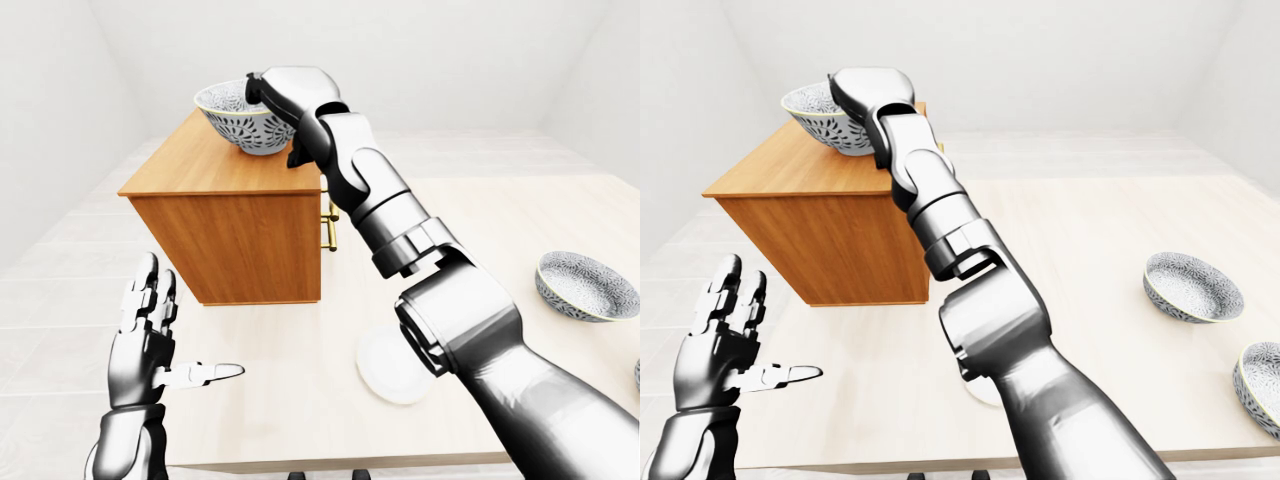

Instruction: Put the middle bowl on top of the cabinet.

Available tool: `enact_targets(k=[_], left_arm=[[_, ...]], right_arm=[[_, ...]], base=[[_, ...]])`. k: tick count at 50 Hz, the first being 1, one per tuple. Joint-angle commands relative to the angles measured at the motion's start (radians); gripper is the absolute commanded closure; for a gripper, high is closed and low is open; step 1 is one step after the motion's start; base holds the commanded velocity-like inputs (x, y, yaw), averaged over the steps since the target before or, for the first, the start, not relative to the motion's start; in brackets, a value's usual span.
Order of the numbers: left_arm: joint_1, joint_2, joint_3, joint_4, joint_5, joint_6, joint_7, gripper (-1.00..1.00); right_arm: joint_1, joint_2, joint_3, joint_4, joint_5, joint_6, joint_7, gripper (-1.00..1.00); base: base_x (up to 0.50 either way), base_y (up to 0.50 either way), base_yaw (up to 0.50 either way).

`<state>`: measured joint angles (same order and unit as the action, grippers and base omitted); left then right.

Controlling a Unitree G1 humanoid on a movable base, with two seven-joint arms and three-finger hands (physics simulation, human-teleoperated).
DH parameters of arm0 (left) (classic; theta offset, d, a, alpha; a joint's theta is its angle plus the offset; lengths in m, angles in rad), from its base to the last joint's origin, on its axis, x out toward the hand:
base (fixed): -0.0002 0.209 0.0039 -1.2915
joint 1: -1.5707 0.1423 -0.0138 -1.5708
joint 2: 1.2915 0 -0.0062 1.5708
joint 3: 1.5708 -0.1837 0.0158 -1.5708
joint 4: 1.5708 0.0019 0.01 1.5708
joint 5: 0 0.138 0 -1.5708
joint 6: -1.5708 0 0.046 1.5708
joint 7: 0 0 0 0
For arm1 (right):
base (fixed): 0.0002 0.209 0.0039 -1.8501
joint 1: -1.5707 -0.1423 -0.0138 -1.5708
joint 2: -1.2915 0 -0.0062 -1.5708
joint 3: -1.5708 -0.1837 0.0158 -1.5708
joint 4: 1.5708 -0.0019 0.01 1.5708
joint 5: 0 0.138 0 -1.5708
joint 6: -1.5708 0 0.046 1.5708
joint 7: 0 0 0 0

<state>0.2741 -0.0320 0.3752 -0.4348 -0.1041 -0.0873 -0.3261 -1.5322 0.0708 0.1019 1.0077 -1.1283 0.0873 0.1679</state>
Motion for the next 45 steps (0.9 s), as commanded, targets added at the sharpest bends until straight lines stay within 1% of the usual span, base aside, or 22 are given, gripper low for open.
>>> enact_targets(k=[1,4,5,6,7,10,17,21,22,23,24,28,35,45], left_arm=[[0.003,0.001,-0.003,0.001,0.001,0.000,0.001,-1.00],[0.001,0.001,-0.004,0.007,0.003,0.000,0.001,-1.00],[0.000,0.002,-0.004,0.009,0.005,0.000,0.002,-1.00],[-0.001,0.002,-0.004,0.010,0.005,0.000,0.003,-1.00],[-0.001,0.002,-0.004,0.008,0.003,0.000,0.003,-1.00],[-0.001,0.004,0.000,0.001,-0.003,0.000,0.003,-1.00],[0.007,0.002,0.002,-0.012,-0.006,0.000,0.000,-1.00],[0.007,0.000,-0.001,-0.011,-0.001,0.000,-0.001,-1.00],[0.007,-0.001,-0.003,-0.011,0.002,0.000,0.000,-1.00],[0.007,-0.001,-0.003,-0.012,0.003,0.000,0.000,-1.00],[0.007,0.000,-0.002,-0.016,0.001,0.000,0.000,-1.00],[0.004,0.002,0.003,-0.029,-0.006,0.000,0.001,-1.00],[0.001,0.003,0.007,-0.037,-0.006,0.009,0.001,-1.00],[0.004,-0.001,0.007,-0.042,-0.005,0.010,-0.002,-1.00]], right_arm=[[-0.005,-0.005,-0.004,0.009,0.005,0.000,-0.009,-0.36],[-0.008,-0.003,-0.003,0.004,0.006,0.000,-0.009,-0.37],[-0.008,0.000,-0.002,0.000,0.006,0.000,-0.006,-0.44],[-0.008,0.000,-0.002,-0.002,0.006,0.000,-0.006,-0.44],[-0.007,0.002,-0.001,-0.006,0.006,0.000,-0.003,-0.50],[-0.006,0.006,0.001,-0.017,0.005,0.000,-0.001,-0.57],[-0.010,0.002,-0.002,-0.023,0.008,0.000,0.002,-0.61],[-0.012,0.001,-0.001,-0.030,0.007,0.000,0.011,-0.66],[-0.012,0.000,0.001,-0.031,0.005,0.000,0.010,-0.74],[-0.016,0.002,-0.002,-0.033,0.007,0.000,0.009,-0.97],[-0.019,0.003,-0.001,-0.037,0.007,0.000,0.014,-1.00],[-0.022,0.002,-0.002,-0.048,0.007,0.000,0.018,-1.00],[-0.027,-0.003,-0.006,-0.045,0.011,0.000,0.015,-1.00],[-0.035,-0.014,-0.007,-0.048,0.012,0.000,0.020,-1.00]], base=[[0.00,0.00,0.00],[0.00,0.00,0.00],[0.00,0.00,0.00],[0.00,0.00,0.00],[0.00,0.00,0.00],[0.00,0.00,0.00],[0.00,0.00,0.00],[0.00,0.00,0.00],[0.00,0.00,0.00],[0.00,0.00,0.00],[0.00,0.00,0.00],[0.00,0.00,0.00],[0.00,0.00,0.00],[0.00,0.00,0.00]])
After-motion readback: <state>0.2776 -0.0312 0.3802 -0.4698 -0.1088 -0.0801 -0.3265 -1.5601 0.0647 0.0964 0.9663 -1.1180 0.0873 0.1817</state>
